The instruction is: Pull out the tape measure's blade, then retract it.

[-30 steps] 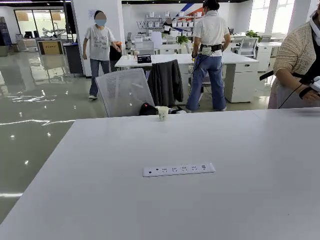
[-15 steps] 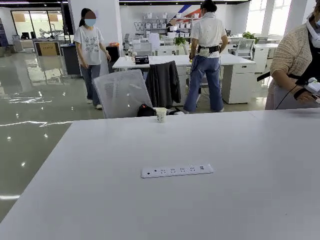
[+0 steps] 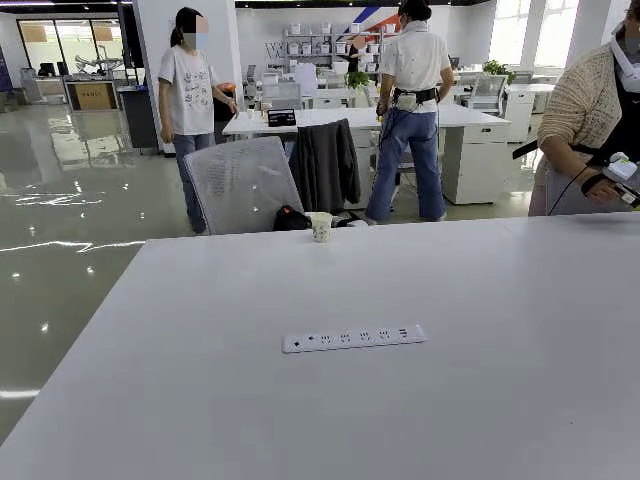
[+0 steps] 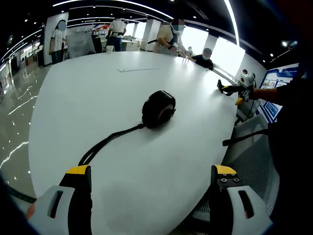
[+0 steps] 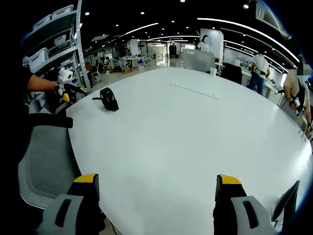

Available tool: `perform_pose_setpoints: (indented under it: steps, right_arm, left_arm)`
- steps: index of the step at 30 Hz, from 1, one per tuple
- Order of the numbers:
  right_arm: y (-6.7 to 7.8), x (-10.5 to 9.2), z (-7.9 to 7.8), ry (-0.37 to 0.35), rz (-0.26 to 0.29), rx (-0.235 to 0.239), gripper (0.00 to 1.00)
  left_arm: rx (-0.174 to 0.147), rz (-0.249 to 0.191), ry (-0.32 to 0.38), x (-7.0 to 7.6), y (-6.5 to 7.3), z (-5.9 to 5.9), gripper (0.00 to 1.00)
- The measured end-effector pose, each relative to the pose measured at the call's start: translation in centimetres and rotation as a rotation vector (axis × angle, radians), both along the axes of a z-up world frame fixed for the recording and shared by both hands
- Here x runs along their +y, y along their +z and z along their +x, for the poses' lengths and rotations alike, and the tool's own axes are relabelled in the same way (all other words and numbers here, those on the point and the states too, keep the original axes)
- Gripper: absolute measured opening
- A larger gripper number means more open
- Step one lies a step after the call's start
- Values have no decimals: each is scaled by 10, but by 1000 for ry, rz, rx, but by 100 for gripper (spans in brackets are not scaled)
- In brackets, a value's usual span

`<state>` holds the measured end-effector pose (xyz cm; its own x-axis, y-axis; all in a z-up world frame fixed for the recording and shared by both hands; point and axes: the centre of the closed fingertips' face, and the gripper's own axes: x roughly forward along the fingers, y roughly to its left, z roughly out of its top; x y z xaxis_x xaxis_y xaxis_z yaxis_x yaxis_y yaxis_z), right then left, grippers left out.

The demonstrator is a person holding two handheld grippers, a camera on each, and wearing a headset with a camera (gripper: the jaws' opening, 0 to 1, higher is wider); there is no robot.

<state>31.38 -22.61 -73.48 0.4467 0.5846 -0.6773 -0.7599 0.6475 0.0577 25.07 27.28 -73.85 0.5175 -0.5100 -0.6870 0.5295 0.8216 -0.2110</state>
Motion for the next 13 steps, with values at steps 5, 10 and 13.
perform_pose_setpoints:
  steps: [5,10,13]
  right_arm:
    - [2,0,0,5,-4,-4,99]
    - [5,-1,2,11,-5,-7,99]
    - [7,-1,4,10,2,-9,99]
  left_arm:
    - [-15,3,2,0,3,2,99]
    - [-26,7,4,1,8,3,99]
    - [-23,7,3,1,9,3,99]
